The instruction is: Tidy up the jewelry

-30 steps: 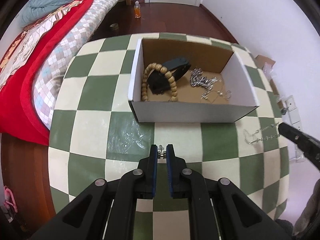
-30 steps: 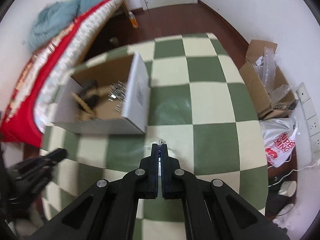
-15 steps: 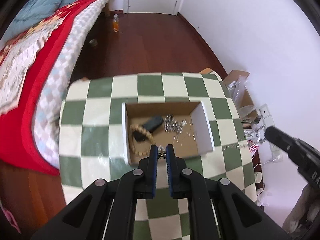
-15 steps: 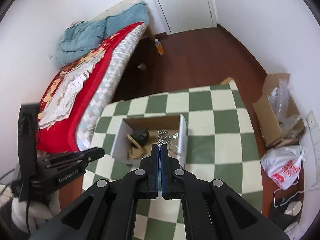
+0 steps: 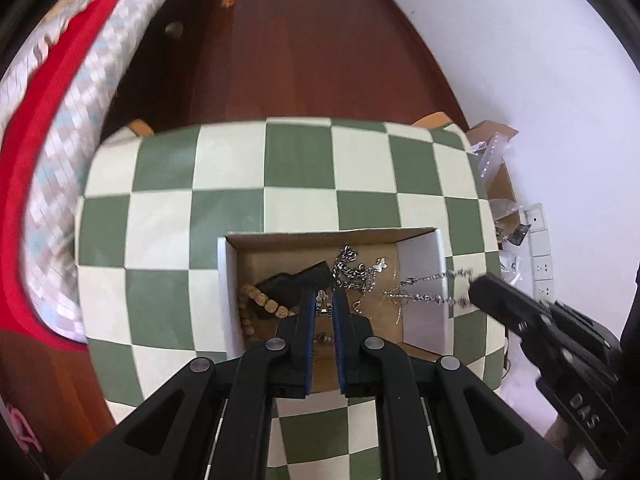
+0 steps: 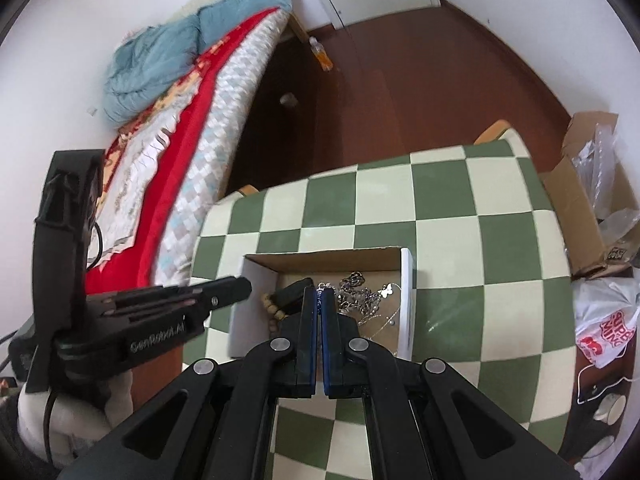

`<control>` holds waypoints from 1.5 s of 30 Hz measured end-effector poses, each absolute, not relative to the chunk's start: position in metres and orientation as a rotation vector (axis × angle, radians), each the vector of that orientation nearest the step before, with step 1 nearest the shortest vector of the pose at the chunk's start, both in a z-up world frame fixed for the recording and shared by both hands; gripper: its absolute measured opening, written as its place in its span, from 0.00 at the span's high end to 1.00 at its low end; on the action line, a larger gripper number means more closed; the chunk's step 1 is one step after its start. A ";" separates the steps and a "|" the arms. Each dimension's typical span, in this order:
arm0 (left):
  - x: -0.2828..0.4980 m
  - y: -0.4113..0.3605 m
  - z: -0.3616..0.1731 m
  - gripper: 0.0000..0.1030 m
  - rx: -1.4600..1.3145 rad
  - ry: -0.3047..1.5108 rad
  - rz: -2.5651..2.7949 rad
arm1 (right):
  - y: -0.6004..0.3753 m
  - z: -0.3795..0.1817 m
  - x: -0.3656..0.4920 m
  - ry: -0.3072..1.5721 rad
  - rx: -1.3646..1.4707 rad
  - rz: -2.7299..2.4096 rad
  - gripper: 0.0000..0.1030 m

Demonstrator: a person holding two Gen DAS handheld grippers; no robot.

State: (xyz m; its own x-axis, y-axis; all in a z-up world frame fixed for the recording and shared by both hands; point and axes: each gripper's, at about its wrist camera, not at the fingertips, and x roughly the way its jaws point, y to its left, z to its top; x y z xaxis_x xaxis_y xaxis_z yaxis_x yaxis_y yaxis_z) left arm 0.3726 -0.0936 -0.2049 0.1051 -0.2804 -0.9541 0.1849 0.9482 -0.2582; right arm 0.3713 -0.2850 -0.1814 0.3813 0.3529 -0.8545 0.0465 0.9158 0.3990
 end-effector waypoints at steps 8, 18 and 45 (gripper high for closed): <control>0.374 -0.099 -0.229 0.94 -0.204 1.507 -0.374 | -0.287 -0.213 0.402 1.241 0.301 0.136 0.99; 0.387 -0.098 -0.229 0.82 -0.262 1.509 -0.314 | -0.298 -0.226 0.403 1.286 0.370 0.110 0.97; 0.287 -0.051 -0.168 0.00 0.156 1.130 0.013 | -0.259 -0.202 0.314 1.330 0.084 -0.137 0.00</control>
